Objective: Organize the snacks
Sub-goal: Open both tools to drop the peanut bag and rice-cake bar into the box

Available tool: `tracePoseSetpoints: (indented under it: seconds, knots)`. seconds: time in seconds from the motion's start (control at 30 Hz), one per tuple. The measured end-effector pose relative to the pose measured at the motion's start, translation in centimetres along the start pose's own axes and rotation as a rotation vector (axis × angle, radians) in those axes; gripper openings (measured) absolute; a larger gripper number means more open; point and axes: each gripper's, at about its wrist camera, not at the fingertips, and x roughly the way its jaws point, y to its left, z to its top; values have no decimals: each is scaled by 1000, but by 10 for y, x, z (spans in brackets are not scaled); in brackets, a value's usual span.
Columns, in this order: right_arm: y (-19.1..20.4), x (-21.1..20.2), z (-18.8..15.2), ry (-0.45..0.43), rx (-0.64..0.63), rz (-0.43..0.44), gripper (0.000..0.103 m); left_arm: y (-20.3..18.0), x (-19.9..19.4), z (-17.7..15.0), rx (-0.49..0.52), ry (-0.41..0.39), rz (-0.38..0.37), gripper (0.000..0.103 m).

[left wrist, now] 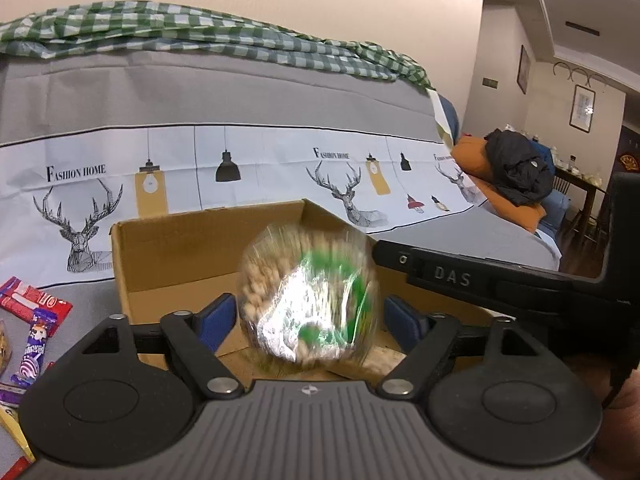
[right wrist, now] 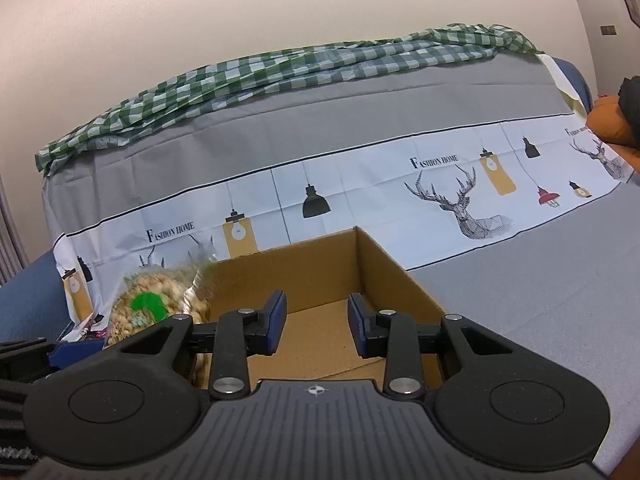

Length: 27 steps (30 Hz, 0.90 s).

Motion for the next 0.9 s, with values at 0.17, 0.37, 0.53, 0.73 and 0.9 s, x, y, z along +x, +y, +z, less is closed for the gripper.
tracePoseSetpoints:
  seconds: [0.17,0.37,0.53,0.73,0.9]
  knots:
    - [-2,-1,0,-9,27,-34,67,-3,-1,-3,29,-10,15,88]
    - [4,2,-1,2,18,-34,70,5,-10,-6,38,-20,42,81]
    - [17,2,-5,14,-11,-22,70,34,-17,-7,-59,51,65,76]
    - [32,-3,-7,14,-25,2,70,80,-35,-8,-239,90,135,71]
    - [44,-9,-9,21,-6,31,70,117,-50,-18,-391,131,210,71]
